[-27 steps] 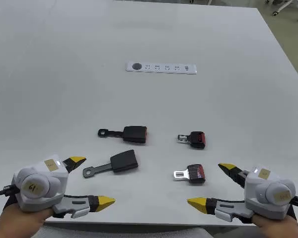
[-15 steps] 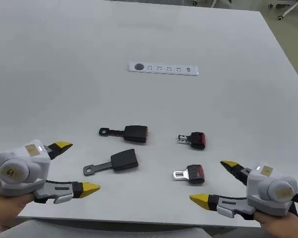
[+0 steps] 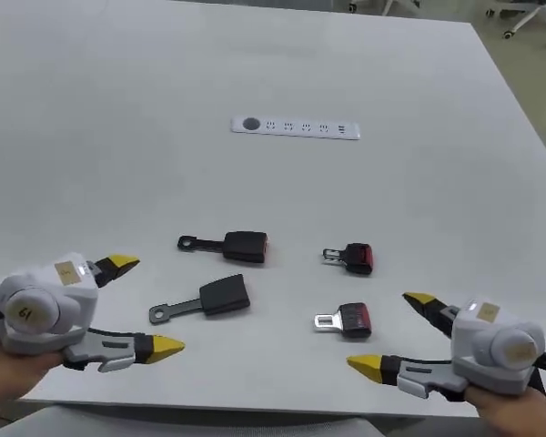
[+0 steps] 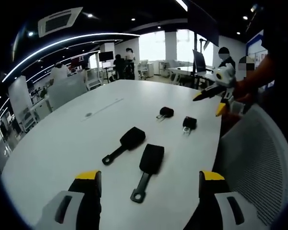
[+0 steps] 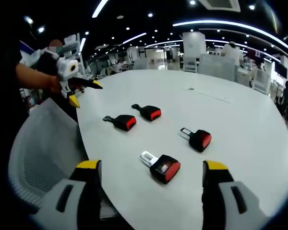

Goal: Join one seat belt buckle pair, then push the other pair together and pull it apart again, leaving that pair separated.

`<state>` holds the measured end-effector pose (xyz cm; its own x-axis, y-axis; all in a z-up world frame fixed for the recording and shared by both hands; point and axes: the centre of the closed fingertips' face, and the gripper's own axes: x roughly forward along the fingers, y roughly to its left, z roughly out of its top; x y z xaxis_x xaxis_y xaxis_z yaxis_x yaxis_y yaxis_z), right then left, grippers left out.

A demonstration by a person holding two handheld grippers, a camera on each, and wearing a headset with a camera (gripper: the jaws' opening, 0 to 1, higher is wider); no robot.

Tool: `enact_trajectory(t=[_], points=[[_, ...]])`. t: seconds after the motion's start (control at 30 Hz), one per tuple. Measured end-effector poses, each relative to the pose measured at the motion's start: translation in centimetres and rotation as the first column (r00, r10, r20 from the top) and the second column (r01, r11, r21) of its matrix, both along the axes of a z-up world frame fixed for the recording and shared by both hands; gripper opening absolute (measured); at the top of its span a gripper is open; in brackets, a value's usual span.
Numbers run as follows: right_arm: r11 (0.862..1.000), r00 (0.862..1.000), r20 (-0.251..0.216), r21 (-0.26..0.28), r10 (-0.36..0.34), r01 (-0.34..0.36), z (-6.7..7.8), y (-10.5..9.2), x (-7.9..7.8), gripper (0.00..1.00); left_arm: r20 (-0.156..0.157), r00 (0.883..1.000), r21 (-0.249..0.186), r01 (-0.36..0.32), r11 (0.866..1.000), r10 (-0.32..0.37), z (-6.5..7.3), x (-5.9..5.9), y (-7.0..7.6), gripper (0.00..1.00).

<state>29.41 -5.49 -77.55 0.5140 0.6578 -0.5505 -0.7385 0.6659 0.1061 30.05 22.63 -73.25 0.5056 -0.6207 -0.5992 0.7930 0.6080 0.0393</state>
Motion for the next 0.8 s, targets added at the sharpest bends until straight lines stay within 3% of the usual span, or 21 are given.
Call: enact_trajectory(t=[0.23, 0.27, 0.33, 0.47, 0.63, 0.67, 0.8], points=[[1.000, 1.000, 0.003, 0.003, 0.002, -0.002, -0.1, 0.2, 0.0, 0.88, 0.002, 1.000, 0.023, 0.008, 1.000, -0.008, 0.3, 0.6, 1.5, 0.87], [1.000, 1.000, 0.001, 0.003, 0.003, -0.003, 0.0, 0.2, 0.0, 0.88, 0.006, 0.999, 0.056, 0.052, 0.997, -0.052, 0.1, 0.5, 1.7, 0.87], [1.000, 1.000, 0.003, 0.001, 0.006, -0.006, 0.1, 0.3, 0.1, 0.88, -0.008, 0.997, 0.123, 0.075, 0.990, -0.075, -0.5, 0.5, 2.9, 0.87], [1.000, 1.000, 0.009, -0.003, 0.008, -0.008, 0.3, -0.1, 0.3, 0.88, 0.010, 0.993, 0.146, 0.113, 0.983, -0.115, 0.6, 1.1, 4.1, 0.88], [1.000, 1.000, 0.010, -0.003, -0.001, 0.001, 0.3, -0.4, 0.6, 0.88, 0.020, 0.999, 0.112, 0.033, 0.993, -0.035, 1.7, 2.7, 5.6, 0.88], [1.000, 1.000, 0.010, -0.001, -0.001, 0.001, 0.3, -0.4, 0.7, 0.88, 0.009, 1.000, 0.081, 0.010, 0.997, -0.011, 1.8, 2.9, 5.2, 0.88], [1.000, 1.000, 0.012, 0.001, -0.002, 0.002, 0.4, -0.3, 1.0, 0.88, 0.004, 1.000, 0.079, 0.019, 0.997, -0.020, 1.0, 2.7, 3.6, 0.88]])
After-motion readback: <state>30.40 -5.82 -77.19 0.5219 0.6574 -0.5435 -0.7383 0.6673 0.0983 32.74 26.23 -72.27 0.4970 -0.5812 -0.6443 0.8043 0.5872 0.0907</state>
